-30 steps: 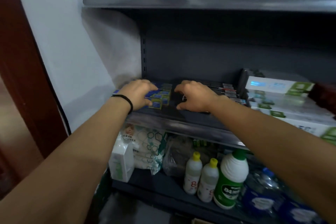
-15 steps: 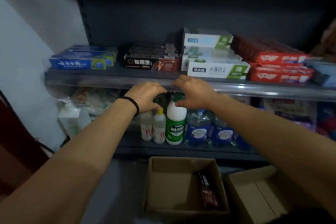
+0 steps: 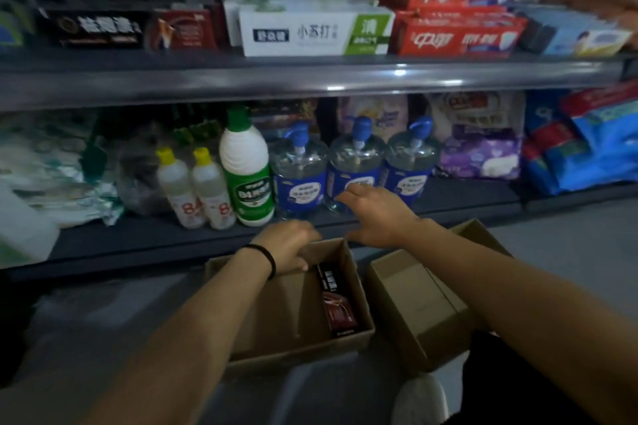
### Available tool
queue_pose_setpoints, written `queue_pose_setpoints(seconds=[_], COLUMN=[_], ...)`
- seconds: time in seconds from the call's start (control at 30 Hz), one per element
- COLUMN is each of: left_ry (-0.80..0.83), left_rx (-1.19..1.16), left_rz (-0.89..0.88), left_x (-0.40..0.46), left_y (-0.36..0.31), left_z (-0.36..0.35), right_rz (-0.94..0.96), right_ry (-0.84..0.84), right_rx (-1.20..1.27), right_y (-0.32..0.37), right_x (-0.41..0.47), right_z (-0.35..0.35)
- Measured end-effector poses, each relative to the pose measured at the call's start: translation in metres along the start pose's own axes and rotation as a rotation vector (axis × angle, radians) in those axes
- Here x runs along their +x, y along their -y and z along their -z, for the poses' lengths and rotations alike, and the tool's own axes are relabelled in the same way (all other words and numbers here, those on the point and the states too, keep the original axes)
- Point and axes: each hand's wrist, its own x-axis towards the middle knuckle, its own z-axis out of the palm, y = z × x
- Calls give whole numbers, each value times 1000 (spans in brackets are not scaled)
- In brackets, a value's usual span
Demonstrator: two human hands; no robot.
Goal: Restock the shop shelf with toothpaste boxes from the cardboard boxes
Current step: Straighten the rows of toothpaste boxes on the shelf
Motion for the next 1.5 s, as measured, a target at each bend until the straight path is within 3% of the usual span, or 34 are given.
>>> queue_pose_setpoints(seconds=[0.3,0.53,1.0,1.23,1.5], left_ry=[304,397,315,301,170], left_rx=[17,79,-2,7,52], left_rz=[-132,-262,-369,-367,-352], left_x=[70,100,121,109,60], left_y=[-20,-16,-5,-1,4], left_z=[-100,-138,-164,-132,-82], right_rz=[-27,-42,-28,-18,14], right_ry=[81,145,193,143,69], right_rx=[27,52,83,49,-5], right_y=[-41,-59,-62,-58,-38], right_x=[0,8,14,8,-6], right_z=[-68,-95,-113,-94,-49])
